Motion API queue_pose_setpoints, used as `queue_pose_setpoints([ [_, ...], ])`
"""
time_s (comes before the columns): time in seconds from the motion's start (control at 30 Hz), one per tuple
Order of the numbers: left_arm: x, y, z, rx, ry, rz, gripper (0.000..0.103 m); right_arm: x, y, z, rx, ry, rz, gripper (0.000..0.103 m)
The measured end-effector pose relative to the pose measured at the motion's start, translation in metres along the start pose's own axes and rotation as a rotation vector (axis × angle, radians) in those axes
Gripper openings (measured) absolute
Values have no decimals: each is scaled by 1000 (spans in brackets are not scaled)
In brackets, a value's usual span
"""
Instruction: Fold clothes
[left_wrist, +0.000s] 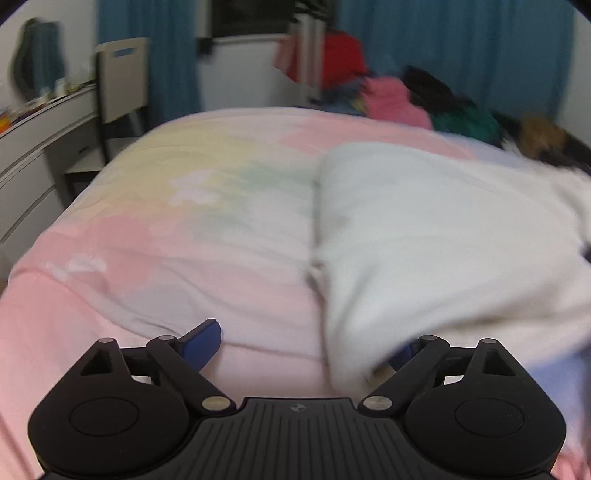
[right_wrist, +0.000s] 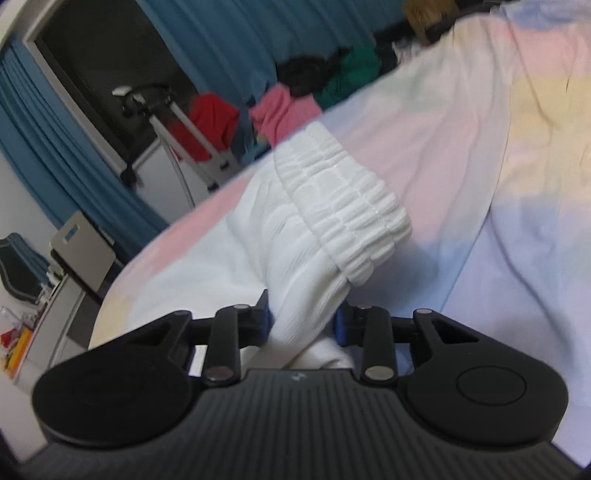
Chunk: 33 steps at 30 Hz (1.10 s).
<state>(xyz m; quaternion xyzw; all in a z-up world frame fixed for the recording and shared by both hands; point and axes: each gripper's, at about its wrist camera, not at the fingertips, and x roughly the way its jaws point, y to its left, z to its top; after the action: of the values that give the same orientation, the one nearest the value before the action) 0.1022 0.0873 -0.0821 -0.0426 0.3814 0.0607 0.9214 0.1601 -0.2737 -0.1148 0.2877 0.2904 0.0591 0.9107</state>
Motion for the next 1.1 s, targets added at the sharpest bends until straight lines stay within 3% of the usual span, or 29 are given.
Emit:
queue_pose_setpoints([
  [0.1,-22,6,5,-33,-13,-155,97,-6,-2,1,12,-33,-5,33],
  [0.27,-18,28,17,-235,-62,-331,98,-6,-7,-2,29,-34,-15,33],
  [0.4,19,41,24,-373,-51,-285,95,1,-12,-3,46,-21,-16,33],
  [0.47,39,44,23,-397,-3,-287,93,3,-15,-4,53,-16,-17,33],
  [0.6,63,55,15,-468,36,-339,94,4,-16,-6,52,-15,-18,33],
  [0.83,76,56,26,-462,114,-341,99,4,-16,-10,47,-17,-18,34],
  [1.1,66,67,24,-494,80,-306,101,3,-18,-10,51,-11,-18,34],
])
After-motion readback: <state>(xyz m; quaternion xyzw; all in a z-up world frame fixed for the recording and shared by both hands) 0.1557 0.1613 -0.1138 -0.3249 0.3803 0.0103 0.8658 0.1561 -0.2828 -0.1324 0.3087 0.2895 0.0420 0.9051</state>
